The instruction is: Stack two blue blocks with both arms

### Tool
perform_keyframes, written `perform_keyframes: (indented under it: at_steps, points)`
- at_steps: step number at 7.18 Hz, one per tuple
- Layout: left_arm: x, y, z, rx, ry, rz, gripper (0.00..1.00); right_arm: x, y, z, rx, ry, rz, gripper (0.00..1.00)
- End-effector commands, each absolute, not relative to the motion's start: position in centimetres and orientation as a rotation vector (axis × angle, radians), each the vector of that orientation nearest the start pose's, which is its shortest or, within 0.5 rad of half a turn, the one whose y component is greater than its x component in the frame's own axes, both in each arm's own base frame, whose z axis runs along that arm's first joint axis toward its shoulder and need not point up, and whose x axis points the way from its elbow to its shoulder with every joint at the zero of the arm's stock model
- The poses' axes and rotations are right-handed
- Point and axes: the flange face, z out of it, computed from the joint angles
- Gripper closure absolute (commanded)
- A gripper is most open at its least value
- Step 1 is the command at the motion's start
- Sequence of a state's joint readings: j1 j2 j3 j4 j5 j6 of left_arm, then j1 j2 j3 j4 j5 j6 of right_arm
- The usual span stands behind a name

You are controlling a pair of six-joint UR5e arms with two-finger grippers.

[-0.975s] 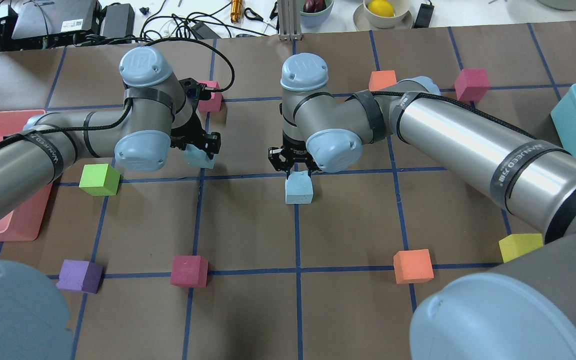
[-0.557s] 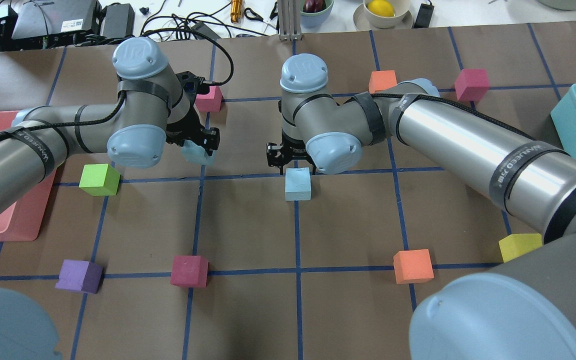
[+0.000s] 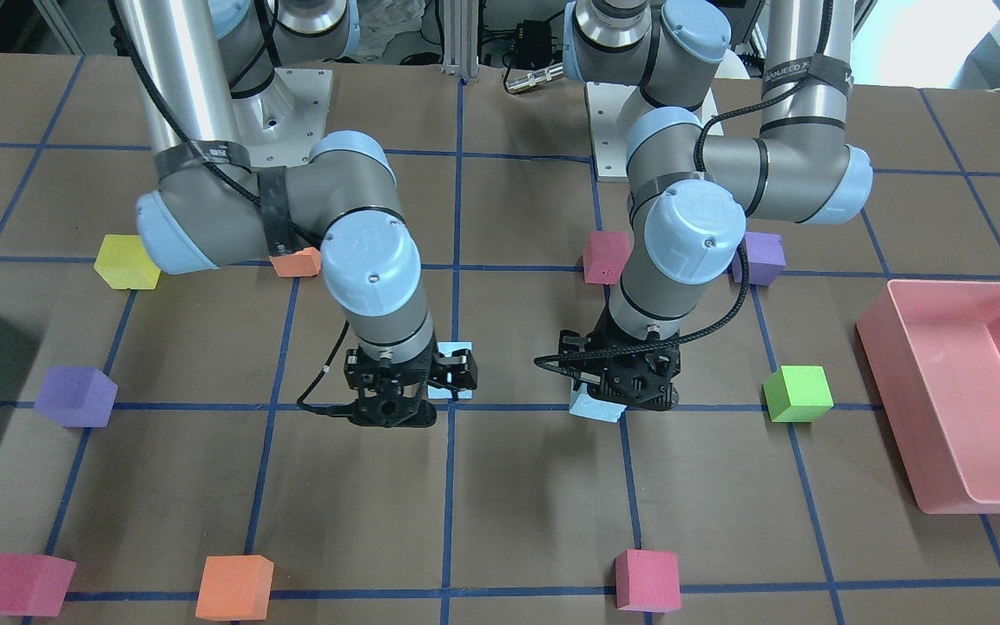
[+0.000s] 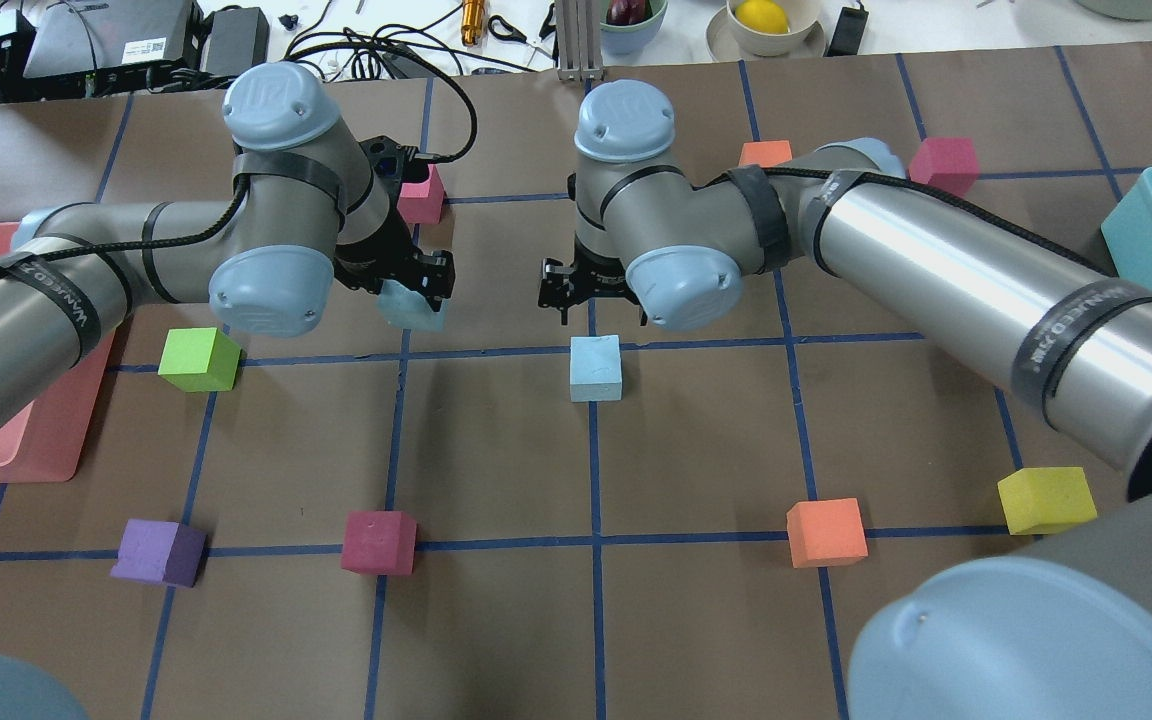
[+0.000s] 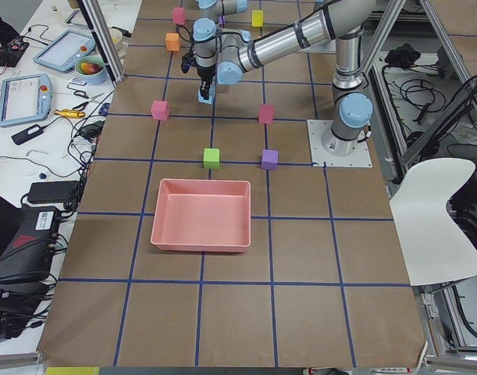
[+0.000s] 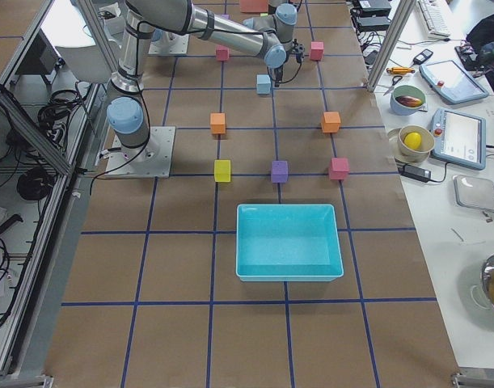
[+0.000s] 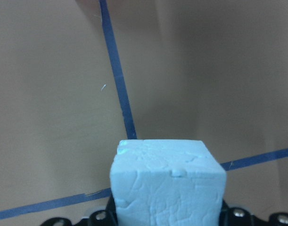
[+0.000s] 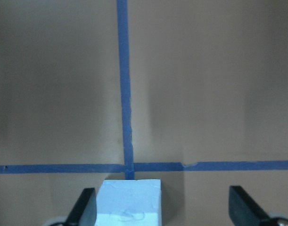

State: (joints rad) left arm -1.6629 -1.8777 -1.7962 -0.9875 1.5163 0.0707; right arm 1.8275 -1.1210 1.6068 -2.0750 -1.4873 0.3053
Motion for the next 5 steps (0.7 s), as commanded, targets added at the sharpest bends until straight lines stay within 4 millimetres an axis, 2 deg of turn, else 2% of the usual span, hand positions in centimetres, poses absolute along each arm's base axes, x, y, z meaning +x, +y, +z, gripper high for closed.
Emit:
perform_keyframes:
  at_steps: [1,2,3,4,5]
  points:
    - [-22.3,-54.4,28.3,0.174,3.19,-0.078,1.0,20.1,-57.9,34.1,0.087,3.059,-0.04,0.0]
    - [-24.9,-54.0,29.2,0.132,3.194,-0.058,1.0,17.7,-56.6,36.1,0.135,3.104,0.001,0.0]
    - [-28.9,-53.5,30.8,0.122,3.192,-0.048,1.0,16.8,-54.5,37.7,0.15,3.134,0.103,0.0]
    - [-32.0,-53.0,31.9,0.058,3.193,-0.028,1.0,16.6,-52.3,40.8,0.145,3.14,0.089,0.0]
    - [-33.3,-52.9,31.0,0.018,3.19,-0.005,1.0,16.4,-50.6,44.2,0.149,3.13,-0.003,0.0]
